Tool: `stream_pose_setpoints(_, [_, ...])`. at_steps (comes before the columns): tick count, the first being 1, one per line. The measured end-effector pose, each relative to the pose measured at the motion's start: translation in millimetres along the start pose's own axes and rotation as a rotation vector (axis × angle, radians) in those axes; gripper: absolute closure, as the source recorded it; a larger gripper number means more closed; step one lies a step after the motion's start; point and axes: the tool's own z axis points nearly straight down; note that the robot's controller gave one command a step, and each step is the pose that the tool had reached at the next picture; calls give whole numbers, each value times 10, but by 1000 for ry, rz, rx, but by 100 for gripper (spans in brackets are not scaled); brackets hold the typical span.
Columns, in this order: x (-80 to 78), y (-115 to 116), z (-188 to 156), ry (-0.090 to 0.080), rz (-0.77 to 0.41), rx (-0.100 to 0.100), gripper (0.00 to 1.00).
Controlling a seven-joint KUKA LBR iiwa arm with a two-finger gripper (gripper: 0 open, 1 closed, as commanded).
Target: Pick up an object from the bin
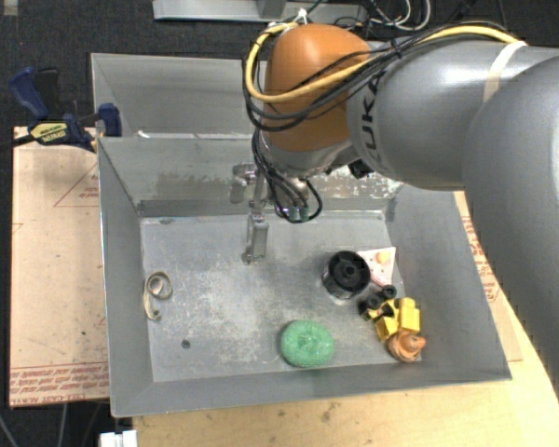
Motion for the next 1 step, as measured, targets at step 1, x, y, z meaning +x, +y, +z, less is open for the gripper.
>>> stream_pose_setpoints(1, [-15, -5, -51, -7, 2, -1, 0])
